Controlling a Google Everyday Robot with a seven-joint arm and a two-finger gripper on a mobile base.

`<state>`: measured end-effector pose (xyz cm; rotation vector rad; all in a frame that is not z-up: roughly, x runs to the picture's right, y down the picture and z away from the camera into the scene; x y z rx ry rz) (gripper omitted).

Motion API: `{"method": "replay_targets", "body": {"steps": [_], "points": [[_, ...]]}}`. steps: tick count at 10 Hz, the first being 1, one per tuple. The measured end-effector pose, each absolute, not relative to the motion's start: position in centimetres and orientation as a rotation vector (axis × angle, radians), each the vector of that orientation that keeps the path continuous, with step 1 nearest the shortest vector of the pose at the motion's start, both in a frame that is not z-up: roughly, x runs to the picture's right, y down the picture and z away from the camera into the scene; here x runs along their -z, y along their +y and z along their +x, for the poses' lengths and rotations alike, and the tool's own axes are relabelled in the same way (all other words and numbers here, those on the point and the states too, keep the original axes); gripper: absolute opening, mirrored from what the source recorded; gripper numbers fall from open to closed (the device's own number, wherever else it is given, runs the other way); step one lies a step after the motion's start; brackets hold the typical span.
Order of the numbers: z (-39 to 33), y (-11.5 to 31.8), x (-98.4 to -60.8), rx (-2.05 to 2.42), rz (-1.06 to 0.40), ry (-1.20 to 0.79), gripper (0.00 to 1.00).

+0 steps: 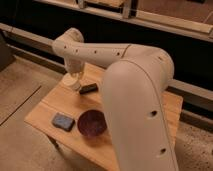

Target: Pick up the ceramic cup

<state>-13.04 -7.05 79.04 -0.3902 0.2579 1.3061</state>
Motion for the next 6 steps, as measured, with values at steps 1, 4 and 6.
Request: {"method": "replay_targets", "body": {"steps": [1,4,6], "points": [[-11.8,-7.1,-78.7,-1.339,-0.378,0.269,0.00],[-9.2,-7.3,-77.4,-1.404,-0.335,0.289,0.00],[-8.8,-7.6,-76.6,-1.403,-0.300,0.281,0.00]]}}
